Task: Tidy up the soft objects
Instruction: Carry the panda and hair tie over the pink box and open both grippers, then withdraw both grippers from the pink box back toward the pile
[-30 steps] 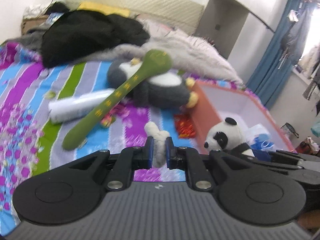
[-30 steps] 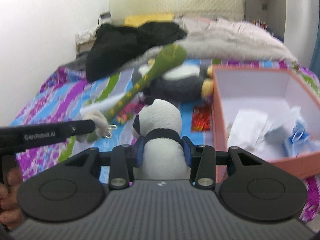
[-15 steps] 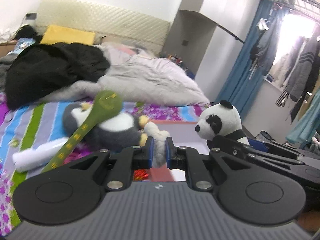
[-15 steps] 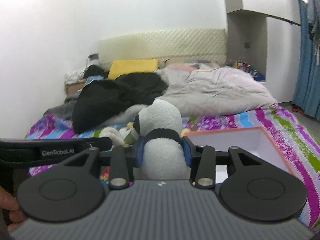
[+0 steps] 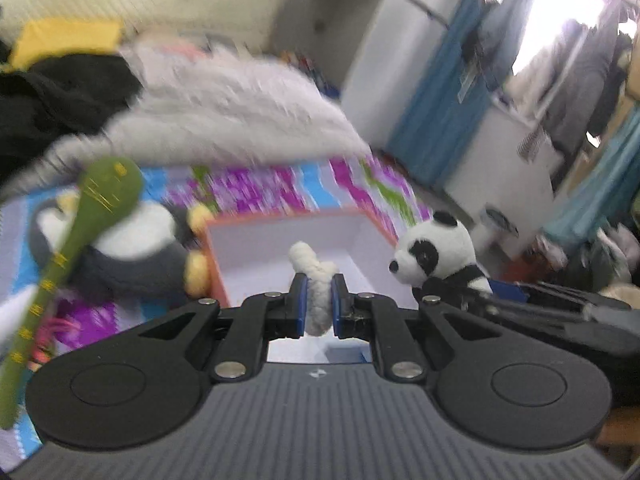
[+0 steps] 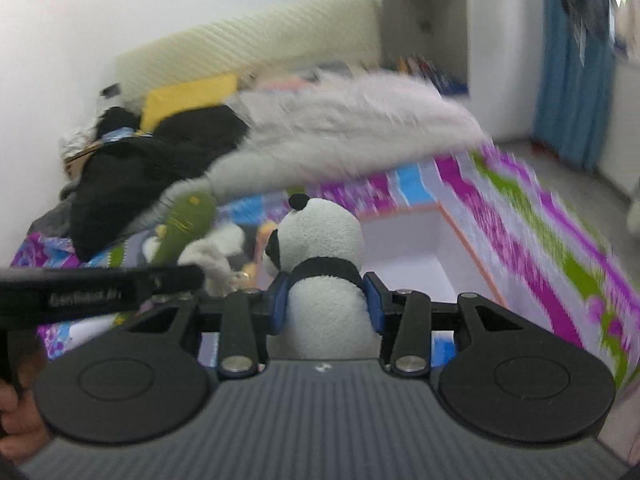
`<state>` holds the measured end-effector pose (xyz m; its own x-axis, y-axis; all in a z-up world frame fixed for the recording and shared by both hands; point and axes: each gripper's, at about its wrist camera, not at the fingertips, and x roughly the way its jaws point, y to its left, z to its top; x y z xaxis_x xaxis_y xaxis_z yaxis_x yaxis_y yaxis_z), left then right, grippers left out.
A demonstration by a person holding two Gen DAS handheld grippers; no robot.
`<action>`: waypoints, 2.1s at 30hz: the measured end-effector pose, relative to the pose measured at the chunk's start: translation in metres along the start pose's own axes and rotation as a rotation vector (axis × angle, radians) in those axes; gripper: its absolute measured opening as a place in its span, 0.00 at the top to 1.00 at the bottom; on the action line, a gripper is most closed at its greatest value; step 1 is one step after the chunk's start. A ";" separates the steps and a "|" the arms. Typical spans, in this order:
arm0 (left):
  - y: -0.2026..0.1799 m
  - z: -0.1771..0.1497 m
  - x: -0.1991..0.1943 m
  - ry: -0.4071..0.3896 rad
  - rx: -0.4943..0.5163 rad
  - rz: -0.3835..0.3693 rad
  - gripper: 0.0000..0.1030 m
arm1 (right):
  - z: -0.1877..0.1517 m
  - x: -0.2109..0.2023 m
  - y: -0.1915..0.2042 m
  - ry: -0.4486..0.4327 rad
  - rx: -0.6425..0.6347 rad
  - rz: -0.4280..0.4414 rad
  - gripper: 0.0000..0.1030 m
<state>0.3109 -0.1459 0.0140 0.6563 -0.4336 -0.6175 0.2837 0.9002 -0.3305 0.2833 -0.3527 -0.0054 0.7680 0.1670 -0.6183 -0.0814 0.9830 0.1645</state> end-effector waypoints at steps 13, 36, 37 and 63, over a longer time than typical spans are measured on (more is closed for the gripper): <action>0.002 -0.017 0.109 0.255 0.004 0.030 0.86 | -0.047 0.069 -0.047 0.247 0.038 -0.066 0.58; -0.003 -0.014 0.087 0.197 0.091 0.085 0.58 | -0.045 0.051 -0.049 0.175 0.058 -0.032 0.48; -0.004 -0.014 0.081 0.181 0.101 0.084 0.58 | -0.044 0.046 -0.048 0.153 0.053 -0.033 0.48; 0.020 -0.080 -0.094 -0.139 0.155 0.147 0.58 | -0.083 -0.055 0.034 -0.177 -0.092 0.043 0.48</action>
<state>0.1986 -0.0903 0.0083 0.7853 -0.2968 -0.5433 0.2744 0.9535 -0.1242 0.1857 -0.3218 -0.0294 0.8615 0.2012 -0.4663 -0.1681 0.9794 0.1120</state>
